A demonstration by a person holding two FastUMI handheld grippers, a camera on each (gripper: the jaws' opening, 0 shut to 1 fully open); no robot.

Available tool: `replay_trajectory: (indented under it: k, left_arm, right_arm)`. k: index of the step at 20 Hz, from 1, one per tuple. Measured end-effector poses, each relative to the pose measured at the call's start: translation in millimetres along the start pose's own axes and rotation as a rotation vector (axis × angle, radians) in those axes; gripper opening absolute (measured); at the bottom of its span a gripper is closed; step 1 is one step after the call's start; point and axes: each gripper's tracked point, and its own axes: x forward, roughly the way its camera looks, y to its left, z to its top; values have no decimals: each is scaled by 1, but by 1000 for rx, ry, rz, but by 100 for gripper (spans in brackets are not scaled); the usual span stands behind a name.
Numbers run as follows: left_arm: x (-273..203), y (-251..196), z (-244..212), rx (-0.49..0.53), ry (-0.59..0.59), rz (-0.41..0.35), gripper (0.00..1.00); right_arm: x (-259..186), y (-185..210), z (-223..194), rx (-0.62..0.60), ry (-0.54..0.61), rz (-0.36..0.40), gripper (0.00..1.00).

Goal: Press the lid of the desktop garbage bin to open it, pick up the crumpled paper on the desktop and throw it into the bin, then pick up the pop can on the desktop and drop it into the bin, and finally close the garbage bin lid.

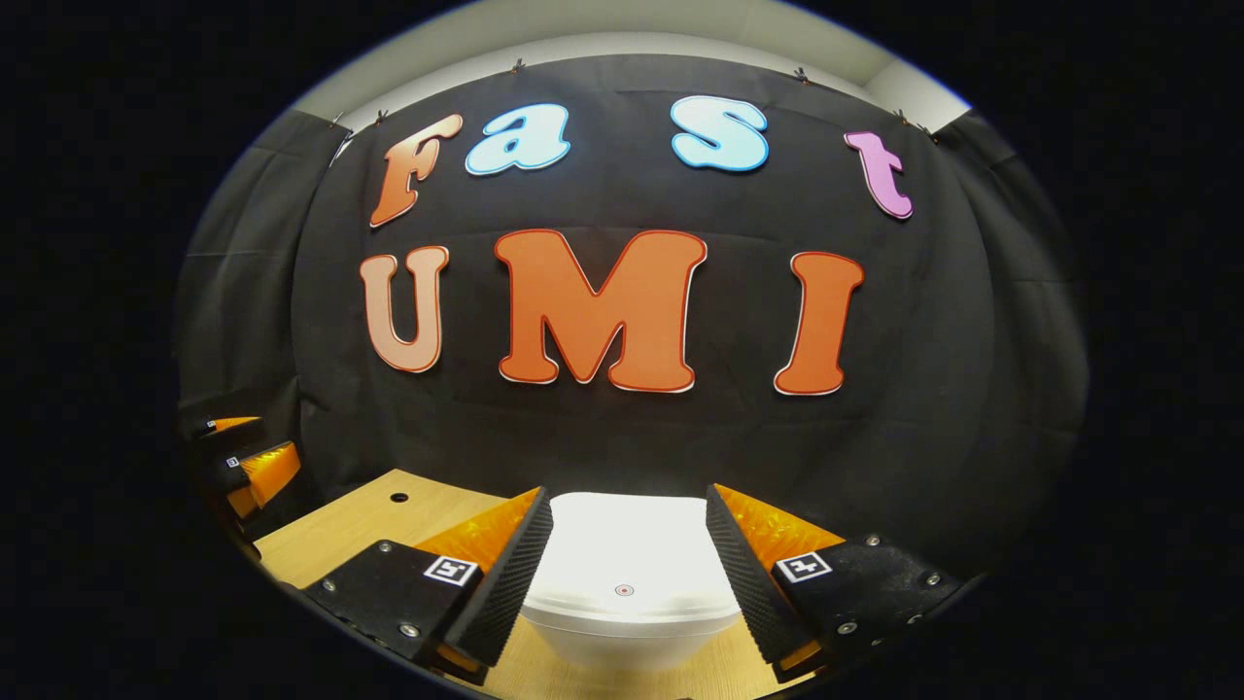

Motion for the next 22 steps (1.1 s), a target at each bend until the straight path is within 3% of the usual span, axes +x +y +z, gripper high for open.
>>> replay_trajectory:
  k: [5,6,7,9,10,12,14,22]
  left_arm:
    - [-3,7,-4,7,15,23,99]
    - [-4,8,-5,8,17,25,99]
    - [-6,9,-5,9,18,28,99]
    - [-6,10,-7,14,25,31,99]
    - [-7,10,-7,17,27,31,99]
    - [-10,11,-7,22,28,37,99]
    - [-13,13,-9,22,33,40,100]
    - [-27,23,-24,23,78,88,99]
  right_arm:
    - [4,-4,1,12,28,-7,69]
    - [6,-5,1,20,34,-6,55]
    - [7,-5,-3,25,59,3,54]
    - [11,-11,-14,39,116,-10,37]
    - [13,-14,-16,52,128,-18,22]
    - [14,-14,-20,79,151,-6,9]
    - [17,-17,-23,93,171,-2,2]
    - [25,-6,-64,106,318,55,1]
